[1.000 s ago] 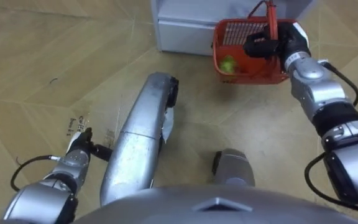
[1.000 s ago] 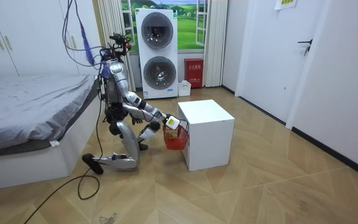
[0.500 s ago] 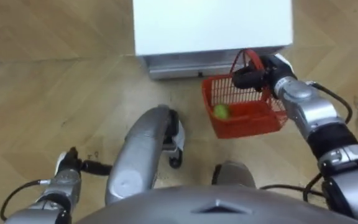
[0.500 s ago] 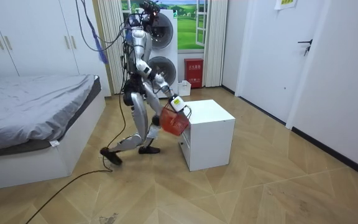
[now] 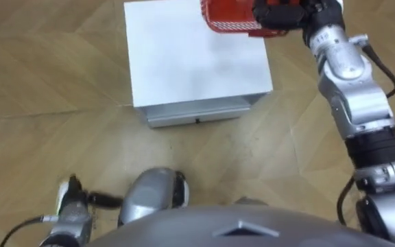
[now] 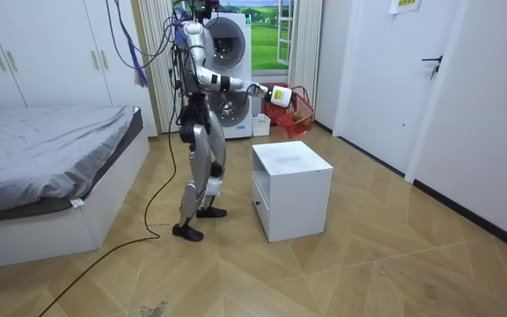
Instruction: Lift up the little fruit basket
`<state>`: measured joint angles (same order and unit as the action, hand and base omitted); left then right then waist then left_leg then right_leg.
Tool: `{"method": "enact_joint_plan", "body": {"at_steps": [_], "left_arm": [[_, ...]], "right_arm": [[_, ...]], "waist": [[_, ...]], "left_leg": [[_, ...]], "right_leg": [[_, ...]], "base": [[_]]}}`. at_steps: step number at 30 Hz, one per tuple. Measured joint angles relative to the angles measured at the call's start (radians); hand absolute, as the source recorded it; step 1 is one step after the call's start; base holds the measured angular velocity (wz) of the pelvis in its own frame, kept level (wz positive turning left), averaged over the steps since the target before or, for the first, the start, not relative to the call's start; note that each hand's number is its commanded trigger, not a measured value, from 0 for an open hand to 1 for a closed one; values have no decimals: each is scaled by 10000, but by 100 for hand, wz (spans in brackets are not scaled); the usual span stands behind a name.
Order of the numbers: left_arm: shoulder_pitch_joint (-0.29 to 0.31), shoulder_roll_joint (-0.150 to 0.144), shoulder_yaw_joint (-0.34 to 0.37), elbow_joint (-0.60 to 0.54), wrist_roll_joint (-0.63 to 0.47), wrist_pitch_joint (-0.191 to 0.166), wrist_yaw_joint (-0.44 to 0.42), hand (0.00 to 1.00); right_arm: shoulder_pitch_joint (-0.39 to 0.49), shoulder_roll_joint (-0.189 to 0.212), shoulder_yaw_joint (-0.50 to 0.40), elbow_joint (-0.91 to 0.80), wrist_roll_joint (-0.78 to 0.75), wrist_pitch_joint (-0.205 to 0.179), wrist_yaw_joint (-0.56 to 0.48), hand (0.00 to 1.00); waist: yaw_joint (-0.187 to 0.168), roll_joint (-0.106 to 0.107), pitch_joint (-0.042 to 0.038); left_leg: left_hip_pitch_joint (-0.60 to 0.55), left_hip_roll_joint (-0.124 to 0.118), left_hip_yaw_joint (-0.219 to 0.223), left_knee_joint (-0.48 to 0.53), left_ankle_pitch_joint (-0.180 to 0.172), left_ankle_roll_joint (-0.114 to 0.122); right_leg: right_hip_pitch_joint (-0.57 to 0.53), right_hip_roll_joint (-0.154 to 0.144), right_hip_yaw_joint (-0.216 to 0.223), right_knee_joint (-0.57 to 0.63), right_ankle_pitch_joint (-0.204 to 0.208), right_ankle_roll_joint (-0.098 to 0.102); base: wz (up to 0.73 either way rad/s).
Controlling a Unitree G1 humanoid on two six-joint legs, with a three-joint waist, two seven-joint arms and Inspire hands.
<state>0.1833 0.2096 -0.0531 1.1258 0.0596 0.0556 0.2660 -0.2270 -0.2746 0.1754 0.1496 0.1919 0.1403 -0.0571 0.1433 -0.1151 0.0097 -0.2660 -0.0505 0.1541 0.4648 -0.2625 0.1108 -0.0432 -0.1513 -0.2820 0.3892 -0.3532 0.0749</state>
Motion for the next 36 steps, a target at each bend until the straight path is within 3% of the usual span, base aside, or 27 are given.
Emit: {"method": "enact_joint_plan", "body": {"at_steps": [6,12,23,32,36], "left_arm": [[259,-40,117,-12,329,194,-320,0],[263,-60,433,-59,615,285,-423,0],[265,-145,493,-94,957,683,-745,0],[327,-132,509,-147,925,744,-852,0],[337,-138,523,-176,1026,746,-895,0]], "right_arm": [[0,-1,17,-137,32,-162,165,100],[57,-17,14,-419,225,-187,166,100],[257,-35,295,-756,450,-191,617,100],[525,-22,438,-666,469,-189,829,100],[527,72,447,273,292,-192,966,100]], "waist": [[86,-79,15],[219,-184,17],[427,-201,5],[563,-212,-4],[637,-212,-9]], "left_leg": [[280,42,-269,-355,263,-249],[352,80,-380,-575,415,-316],[358,87,-518,-589,559,-321],[359,73,-659,-584,582,-338],[333,73,-727,-573,582,-340]], "right_leg": [[373,150,-438,-320,117,-207],[477,274,-476,-472,216,-379],[577,305,-677,-519,278,-465],[730,385,-785,-704,368,-473],[778,465,-788,-823,421,-465]], "base": [[15],[4],[4],[4],[3]]}}
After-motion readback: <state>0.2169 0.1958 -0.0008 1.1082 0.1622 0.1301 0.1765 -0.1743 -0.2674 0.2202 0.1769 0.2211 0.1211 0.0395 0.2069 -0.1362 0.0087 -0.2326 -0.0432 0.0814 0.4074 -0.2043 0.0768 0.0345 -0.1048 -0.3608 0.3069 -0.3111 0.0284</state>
